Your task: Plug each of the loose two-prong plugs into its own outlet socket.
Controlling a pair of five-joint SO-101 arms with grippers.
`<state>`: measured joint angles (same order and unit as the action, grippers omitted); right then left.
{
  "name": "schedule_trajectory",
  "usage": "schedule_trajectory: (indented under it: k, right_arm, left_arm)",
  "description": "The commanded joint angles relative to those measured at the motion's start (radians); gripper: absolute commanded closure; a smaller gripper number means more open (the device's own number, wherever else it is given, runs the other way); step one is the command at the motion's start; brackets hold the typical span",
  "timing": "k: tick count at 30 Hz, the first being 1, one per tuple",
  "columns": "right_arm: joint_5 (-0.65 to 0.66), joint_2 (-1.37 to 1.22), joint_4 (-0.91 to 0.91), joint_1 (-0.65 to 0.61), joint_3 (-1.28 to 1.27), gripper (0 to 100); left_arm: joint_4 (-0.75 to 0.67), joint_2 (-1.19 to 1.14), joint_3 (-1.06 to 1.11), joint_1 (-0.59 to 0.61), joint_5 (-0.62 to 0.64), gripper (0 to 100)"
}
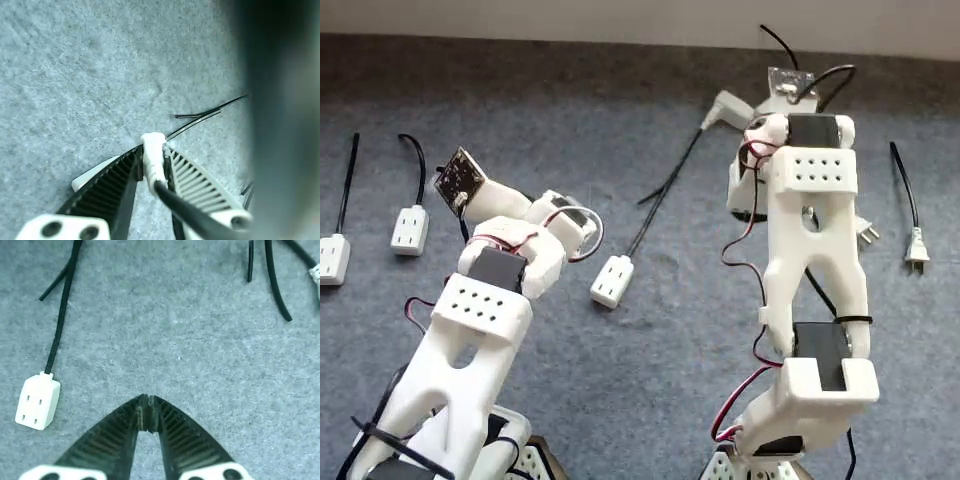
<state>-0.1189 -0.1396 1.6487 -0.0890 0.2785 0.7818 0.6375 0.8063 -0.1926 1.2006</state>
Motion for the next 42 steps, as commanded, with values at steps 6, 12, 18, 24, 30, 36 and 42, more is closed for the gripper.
schedule_trajectory:
  k: [6,12,18,24,30,36,42]
  right_arm:
    - [-0.014,0.018,-0.147,-0.007,-0.205,99.1]
    - [-0.015,0.018,-0.274,-0.028,-0.335,99.1]
    - [-0.015,0.016,-0.397,-0.028,-0.435,99.1]
    - [-0.064,0.016,-0.492,-0.028,-0.498,99.1]
    - [-0.098,0.016,-0.503,-0.028,-0.499,99.1]
    - [-0.098,0.01,-0.541,-0.028,-0.515,99.1]
    - [-0.092,0.015,-0.651,-0.045,-0.595,99.1]
  left_arm:
    - [0.002,0.028,-0.056,-0.031,-0.025,99]
    - [0.002,-0.031,-0.225,-0.015,-0.028,99]
    - [0.058,-0.386,-0.591,-0.012,-0.032,99]
    - [0.58,-0.817,-1.201,-0.012,-0.054,99]
    - [1.013,-0.954,-1.511,-0.019,-0.058,99]
    - [1.008,-0.791,-1.262,-0.094,-0.054,99]
    - [0.907,-0.625,-1.024,-0.127,-0.052,99]
